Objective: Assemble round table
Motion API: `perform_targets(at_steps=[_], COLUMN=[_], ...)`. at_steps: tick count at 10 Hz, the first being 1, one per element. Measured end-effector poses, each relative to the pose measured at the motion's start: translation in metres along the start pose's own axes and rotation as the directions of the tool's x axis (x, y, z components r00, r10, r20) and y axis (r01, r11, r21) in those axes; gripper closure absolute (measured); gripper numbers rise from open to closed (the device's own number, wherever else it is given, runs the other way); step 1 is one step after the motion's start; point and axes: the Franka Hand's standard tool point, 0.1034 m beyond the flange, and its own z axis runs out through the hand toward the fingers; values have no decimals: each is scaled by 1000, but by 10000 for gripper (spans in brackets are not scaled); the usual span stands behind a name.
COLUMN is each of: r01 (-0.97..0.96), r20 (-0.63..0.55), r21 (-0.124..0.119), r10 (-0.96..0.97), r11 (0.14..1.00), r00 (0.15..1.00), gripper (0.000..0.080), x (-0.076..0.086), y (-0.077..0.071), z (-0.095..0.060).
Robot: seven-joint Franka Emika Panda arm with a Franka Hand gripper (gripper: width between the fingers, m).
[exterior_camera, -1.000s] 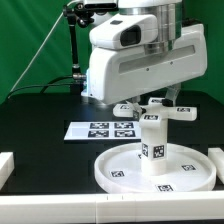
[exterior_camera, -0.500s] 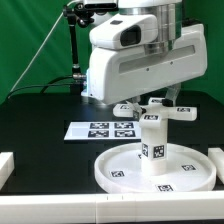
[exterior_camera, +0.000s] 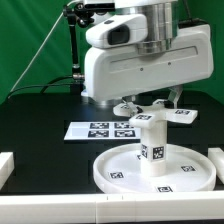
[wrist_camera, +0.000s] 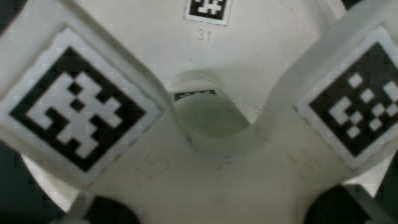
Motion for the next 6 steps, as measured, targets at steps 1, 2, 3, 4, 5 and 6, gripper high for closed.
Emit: perform_targets(at_steps=[1, 2, 3, 4, 5, 6], r01=[-103, -190, -322, -419, -509, -583], r20=[-22, -33, -44, -49, -47, -41], r21=[8, 18, 34, 46, 55, 64], r10=[103, 190, 324, 421, 511, 586], r11=[995, 982, 946, 907, 859, 810], r00=[994, 981, 945, 906, 858, 809], gripper=[353, 353, 353, 353, 353, 353], x=[0, 0, 0, 1, 1, 2], y=[0, 0, 0, -1, -2, -3], z=[0, 0, 1, 1, 1, 1])
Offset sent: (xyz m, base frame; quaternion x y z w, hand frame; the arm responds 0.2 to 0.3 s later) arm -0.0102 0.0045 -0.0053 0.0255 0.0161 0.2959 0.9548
